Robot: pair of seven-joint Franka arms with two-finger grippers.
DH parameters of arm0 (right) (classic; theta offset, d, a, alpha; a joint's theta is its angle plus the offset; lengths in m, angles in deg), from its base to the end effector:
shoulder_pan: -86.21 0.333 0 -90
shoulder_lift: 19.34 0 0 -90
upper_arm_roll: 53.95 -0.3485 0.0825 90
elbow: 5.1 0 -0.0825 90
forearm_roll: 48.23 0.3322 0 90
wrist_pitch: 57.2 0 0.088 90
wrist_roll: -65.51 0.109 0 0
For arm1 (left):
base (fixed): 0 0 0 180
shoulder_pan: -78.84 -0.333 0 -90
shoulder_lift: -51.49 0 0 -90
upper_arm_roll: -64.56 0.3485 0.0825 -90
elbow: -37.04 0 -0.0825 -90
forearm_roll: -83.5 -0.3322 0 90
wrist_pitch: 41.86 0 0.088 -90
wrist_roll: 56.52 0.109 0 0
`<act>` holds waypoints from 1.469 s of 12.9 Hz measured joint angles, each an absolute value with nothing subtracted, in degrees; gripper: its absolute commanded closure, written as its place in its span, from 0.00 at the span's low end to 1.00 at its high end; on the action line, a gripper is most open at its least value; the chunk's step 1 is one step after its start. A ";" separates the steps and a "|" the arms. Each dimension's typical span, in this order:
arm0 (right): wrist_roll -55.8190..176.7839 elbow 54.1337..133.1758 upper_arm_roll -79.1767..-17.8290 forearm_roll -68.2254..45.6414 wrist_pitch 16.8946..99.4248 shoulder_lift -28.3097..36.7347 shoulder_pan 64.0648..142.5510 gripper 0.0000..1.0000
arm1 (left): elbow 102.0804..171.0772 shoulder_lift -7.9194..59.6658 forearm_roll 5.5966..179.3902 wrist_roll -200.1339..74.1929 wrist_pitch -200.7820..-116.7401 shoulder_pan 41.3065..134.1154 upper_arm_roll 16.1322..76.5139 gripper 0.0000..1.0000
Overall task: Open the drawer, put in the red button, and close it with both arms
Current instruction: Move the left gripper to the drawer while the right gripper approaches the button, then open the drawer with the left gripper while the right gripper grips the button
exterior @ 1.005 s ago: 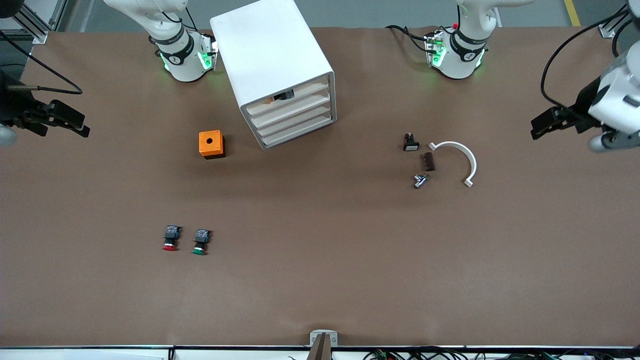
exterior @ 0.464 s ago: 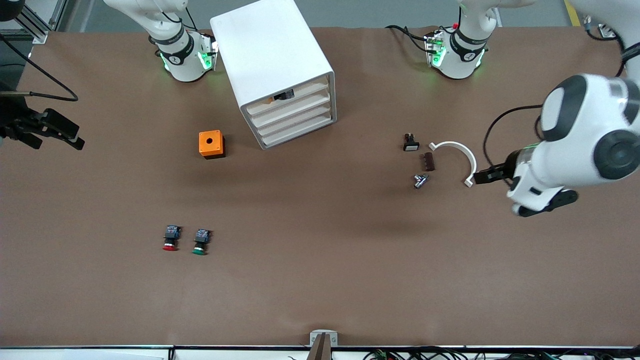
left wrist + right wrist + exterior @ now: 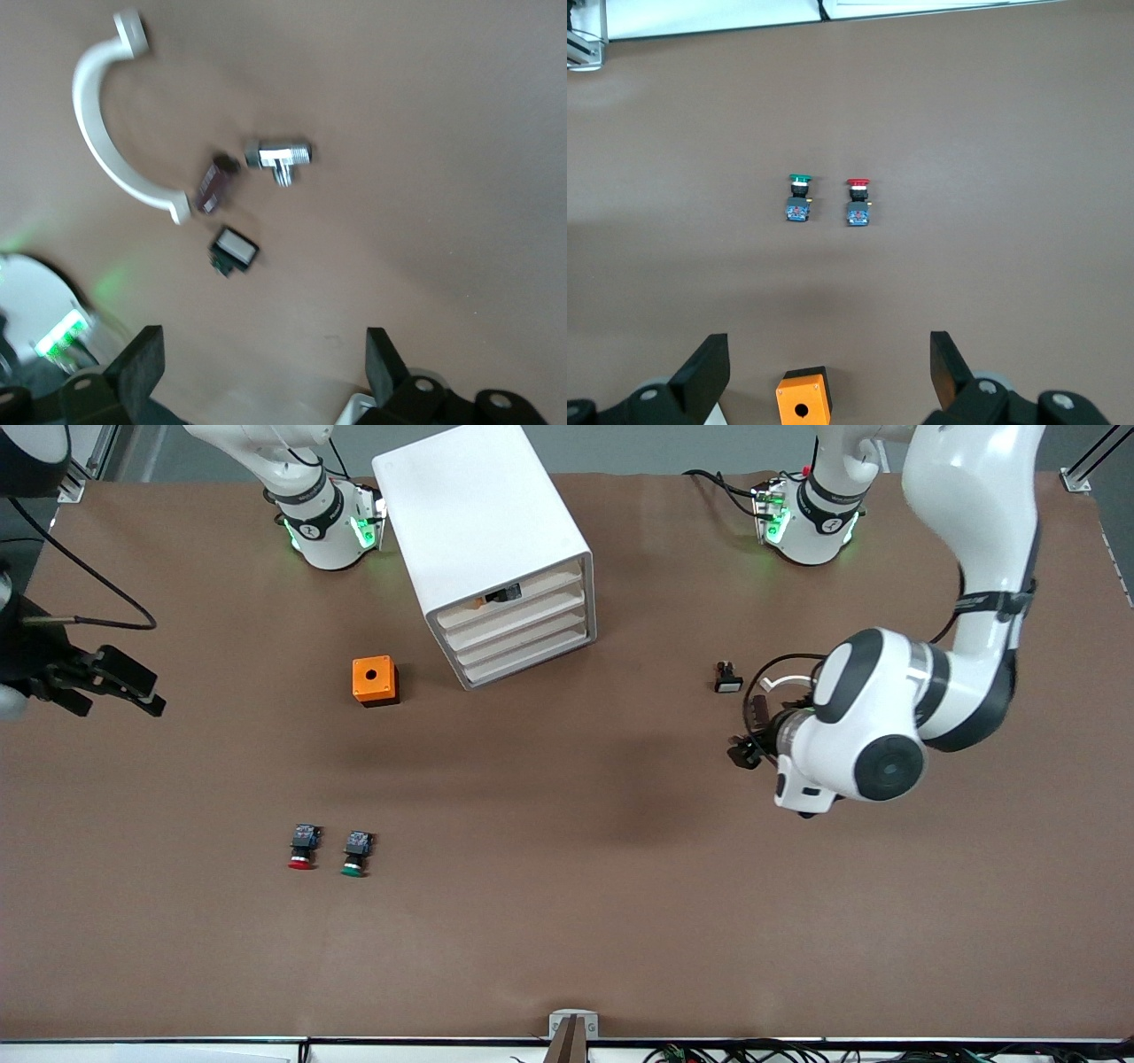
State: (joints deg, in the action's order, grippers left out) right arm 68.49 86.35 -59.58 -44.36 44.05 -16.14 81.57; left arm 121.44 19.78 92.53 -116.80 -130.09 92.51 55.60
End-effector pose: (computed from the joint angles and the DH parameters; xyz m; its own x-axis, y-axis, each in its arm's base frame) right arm 0.5393 0.0136 0.6339 0.9927 -0.0486 0.1108 -0.0400 -0.9961 -0.0786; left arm 0.5682 -0.2362 0.3824 0.6536 0.6291 -0.4208 0.5602 -0.7759 -0.2900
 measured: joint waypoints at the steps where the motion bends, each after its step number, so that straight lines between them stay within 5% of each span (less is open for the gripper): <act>1: 68.50 86.49 -59.96 -44.18 44.76 -14.25 81.58 0.00 | 121.29 18.42 93.79 -121.31 -130.22 94.01 55.59 0.00; 19: 68.59 87.03 -59.55 -40.32 70.49 20.45 81.17 0.00 | 119.50 5.00 138.43 -192.67 -132.01 107.74 55.54 0.05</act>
